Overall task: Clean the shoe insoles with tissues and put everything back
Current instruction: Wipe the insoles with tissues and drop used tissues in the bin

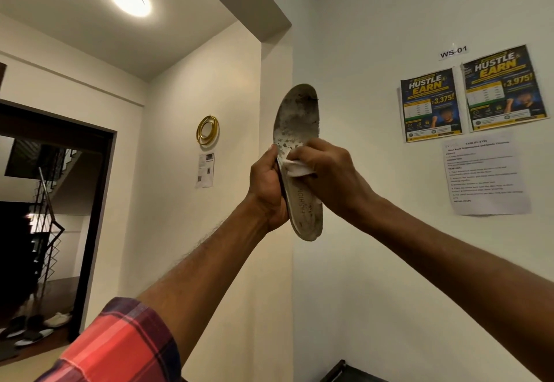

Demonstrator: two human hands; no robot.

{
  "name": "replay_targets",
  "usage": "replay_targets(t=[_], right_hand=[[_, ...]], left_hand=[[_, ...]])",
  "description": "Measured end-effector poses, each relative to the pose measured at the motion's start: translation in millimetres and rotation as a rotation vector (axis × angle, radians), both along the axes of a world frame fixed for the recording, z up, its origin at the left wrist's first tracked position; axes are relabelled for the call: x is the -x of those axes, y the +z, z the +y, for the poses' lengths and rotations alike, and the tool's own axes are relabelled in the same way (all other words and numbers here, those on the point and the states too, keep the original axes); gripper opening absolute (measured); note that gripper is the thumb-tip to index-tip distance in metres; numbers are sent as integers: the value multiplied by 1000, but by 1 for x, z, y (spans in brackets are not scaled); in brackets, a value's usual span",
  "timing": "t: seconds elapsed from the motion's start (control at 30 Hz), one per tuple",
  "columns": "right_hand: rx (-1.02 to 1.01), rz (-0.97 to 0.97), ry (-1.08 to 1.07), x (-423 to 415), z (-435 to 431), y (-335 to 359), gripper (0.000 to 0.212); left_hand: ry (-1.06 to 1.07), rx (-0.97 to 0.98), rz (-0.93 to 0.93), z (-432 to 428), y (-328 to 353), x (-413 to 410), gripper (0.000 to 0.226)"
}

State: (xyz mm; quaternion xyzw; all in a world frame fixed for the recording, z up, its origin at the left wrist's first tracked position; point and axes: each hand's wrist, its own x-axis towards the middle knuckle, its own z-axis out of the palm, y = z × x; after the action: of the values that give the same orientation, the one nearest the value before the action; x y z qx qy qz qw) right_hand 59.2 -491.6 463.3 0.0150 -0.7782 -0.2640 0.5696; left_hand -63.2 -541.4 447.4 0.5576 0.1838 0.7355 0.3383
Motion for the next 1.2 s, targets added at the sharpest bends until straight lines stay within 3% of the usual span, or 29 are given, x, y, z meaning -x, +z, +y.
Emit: replay_targets(t=[0.1,0.27,0.4,0.53,0.73,0.8,0.93,1.0,1.13,1.2], right_hand=[[67,212,42,-5,2,14,13],[-1,27,7,0,0,9,16],[39,223,42,-2,2,19,12],[21,46,26,4,-1,9,12],[154,-248,-81,-14,-11,17,41],[124,-311,-106,-15,-8,22,39],[94,-137,-62,-16,5,31,21],[81,-50,-44,-16,6,27,22],[-34,-145,-83,-16,-1,18,26],[14,-4,-39,-21,3,26,24]], left_hand=[[30,3,27,1,0,0,53],[1,7,19,1,0,-2,51],[23,13,36,2,1,-2,53],[13,3,3,2,-1,2,53],[35,36,-11,6,-8,14,54],[28,41,-8,7,-10,15,54],[12,41,8,7,-8,8,55],[1,39,16,7,-6,5,57],[-40,33,26,5,-5,5,55],[-64,33,41,4,-5,5,58]])
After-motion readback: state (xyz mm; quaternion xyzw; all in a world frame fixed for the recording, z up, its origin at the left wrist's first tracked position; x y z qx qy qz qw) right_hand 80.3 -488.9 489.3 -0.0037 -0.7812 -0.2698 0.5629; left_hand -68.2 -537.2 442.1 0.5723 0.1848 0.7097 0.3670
